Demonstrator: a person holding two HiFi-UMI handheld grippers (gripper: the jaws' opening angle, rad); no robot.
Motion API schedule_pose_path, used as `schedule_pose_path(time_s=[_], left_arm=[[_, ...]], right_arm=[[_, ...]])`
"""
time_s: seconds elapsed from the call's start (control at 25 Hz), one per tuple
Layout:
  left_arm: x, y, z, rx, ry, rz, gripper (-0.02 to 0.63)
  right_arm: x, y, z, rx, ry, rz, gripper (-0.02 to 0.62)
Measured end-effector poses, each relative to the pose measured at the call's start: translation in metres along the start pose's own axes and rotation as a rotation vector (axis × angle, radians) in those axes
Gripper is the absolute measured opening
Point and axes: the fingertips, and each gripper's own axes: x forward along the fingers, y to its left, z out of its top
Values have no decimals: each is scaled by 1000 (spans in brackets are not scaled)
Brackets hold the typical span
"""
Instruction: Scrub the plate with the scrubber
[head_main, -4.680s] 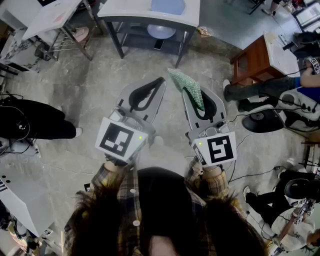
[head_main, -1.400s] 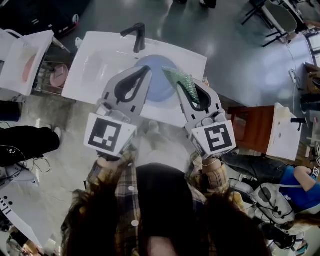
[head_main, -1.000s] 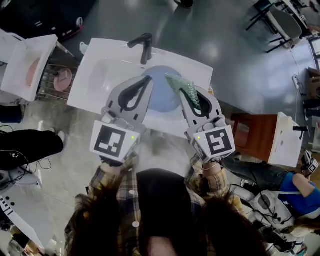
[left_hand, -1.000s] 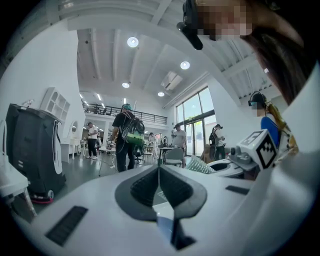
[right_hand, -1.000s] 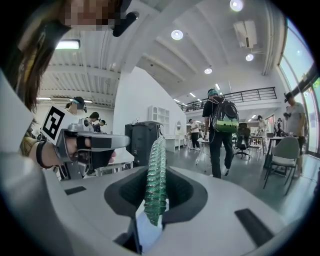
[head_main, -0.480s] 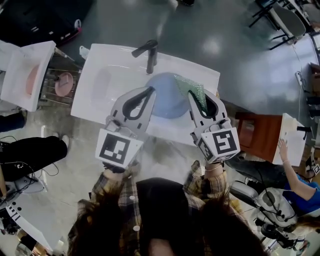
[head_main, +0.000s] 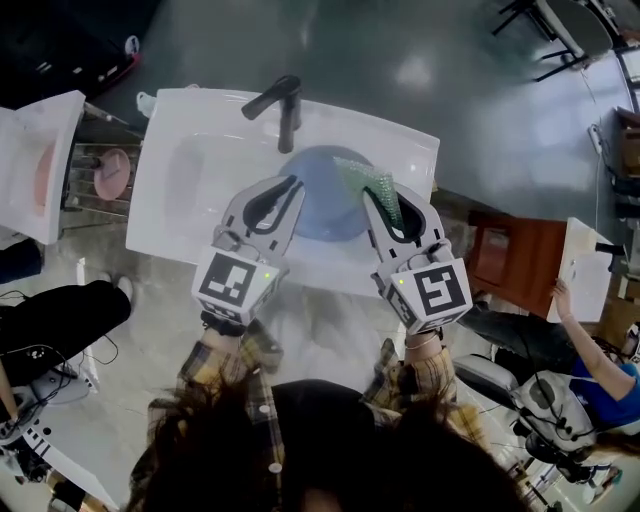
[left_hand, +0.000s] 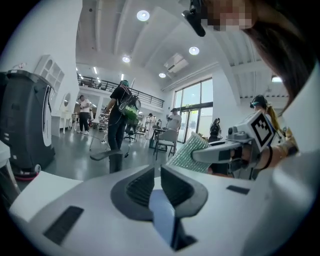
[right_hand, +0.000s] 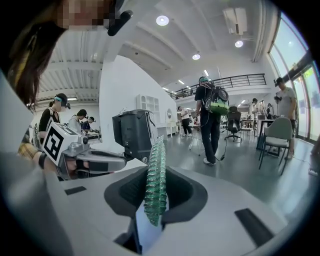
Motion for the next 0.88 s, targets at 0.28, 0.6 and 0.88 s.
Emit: schedule_pose_path(time_s=[0.28, 0.6, 0.88], left_arm=[[23, 16, -55, -79, 72, 2, 94], [51, 45, -123, -80, 183, 54, 161], [68, 61, -173, -141, 296, 50, 163]], right_arm=[[20, 3, -32, 39, 43, 34, 91], [43, -11, -69, 109, 46, 31, 91], [62, -22, -106, 172, 56, 10, 91]])
